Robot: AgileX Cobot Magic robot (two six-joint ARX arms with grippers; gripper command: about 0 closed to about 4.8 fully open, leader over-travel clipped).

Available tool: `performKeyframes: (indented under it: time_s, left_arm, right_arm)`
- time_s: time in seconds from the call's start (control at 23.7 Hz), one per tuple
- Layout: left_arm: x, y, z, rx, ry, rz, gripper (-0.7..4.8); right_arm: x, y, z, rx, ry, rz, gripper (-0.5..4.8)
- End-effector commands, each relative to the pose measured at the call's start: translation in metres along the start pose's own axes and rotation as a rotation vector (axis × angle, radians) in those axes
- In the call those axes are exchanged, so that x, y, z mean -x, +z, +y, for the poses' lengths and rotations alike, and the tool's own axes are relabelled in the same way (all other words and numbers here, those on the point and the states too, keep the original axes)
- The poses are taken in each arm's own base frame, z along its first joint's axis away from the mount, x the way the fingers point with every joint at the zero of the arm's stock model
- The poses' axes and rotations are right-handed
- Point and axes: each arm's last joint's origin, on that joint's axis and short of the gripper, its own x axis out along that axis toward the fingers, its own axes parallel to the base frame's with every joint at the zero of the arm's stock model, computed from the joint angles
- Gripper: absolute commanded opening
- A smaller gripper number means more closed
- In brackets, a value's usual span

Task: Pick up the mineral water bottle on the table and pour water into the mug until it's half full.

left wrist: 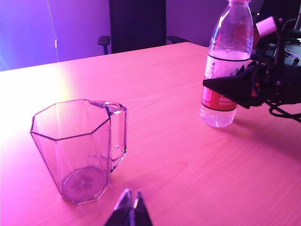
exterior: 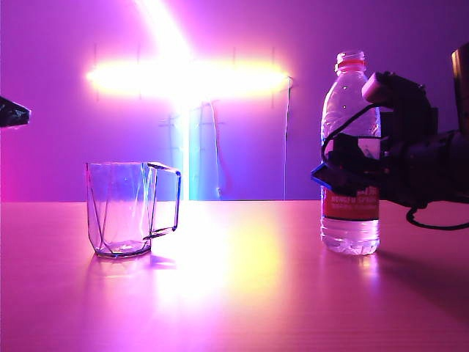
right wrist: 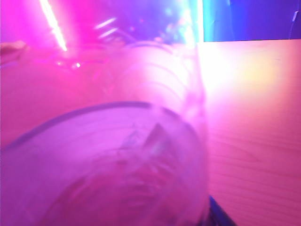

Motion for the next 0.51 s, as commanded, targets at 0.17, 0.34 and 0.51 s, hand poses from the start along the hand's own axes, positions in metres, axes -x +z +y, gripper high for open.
performKeyframes:
  time_s: [0.17,0.34,0.51]
  left_arm:
    - [0.0003,0.0018,0.0001,0.003,0.002,-0.009,-0.02]
    - [0.0002,0.0017,0.0002,0.003,0.003,-0.008,-0.02]
    - [0.0002,0.0016,0.0023,0.004,0.022,-0.006,-0.02]
  right_arm:
    - [-0.0007,0.0040,0.0010,0.000,0.007,-0.033,2.60]
    - [-0.0005,0.0057,0.0014,0.001,0.012,-0.040,1.66]
    - [0.0003,0.0112,0.0025,0.006,0.026,-0.063,1.60]
